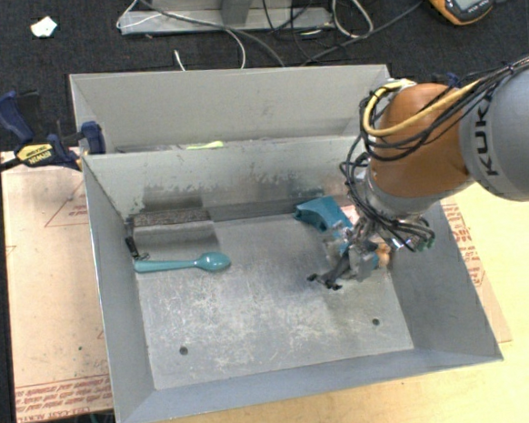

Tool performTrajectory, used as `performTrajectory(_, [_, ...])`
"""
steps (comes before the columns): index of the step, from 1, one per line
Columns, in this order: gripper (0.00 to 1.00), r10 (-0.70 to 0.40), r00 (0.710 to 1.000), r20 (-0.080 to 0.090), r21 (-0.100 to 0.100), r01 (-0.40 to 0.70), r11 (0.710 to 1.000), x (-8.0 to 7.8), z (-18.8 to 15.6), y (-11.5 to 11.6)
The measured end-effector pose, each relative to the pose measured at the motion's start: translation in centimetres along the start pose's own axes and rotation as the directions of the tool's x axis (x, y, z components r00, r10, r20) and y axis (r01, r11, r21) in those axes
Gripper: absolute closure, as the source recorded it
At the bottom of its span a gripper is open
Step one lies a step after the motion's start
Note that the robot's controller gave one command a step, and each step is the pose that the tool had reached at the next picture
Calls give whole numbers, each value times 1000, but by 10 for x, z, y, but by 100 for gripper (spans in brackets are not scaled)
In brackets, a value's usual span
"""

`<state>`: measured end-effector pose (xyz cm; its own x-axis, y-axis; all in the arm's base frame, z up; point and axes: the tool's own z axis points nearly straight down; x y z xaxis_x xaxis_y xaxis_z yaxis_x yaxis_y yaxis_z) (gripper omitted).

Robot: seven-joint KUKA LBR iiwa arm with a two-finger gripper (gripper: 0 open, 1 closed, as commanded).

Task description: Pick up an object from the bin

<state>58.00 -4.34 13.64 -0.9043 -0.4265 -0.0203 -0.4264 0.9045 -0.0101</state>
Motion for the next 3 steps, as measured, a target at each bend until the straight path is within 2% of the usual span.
performTrajectory(1, [100, -158, 987, -6, -8, 158, 987, -14, 41, -15])
performTrajectory(2, [100, -80, 997, -9, -10, 80, 997, -6, -8, -15])
performTrajectory(3, [100, -100, 995, -7, -9, 100, 995, -29, -86, -18])
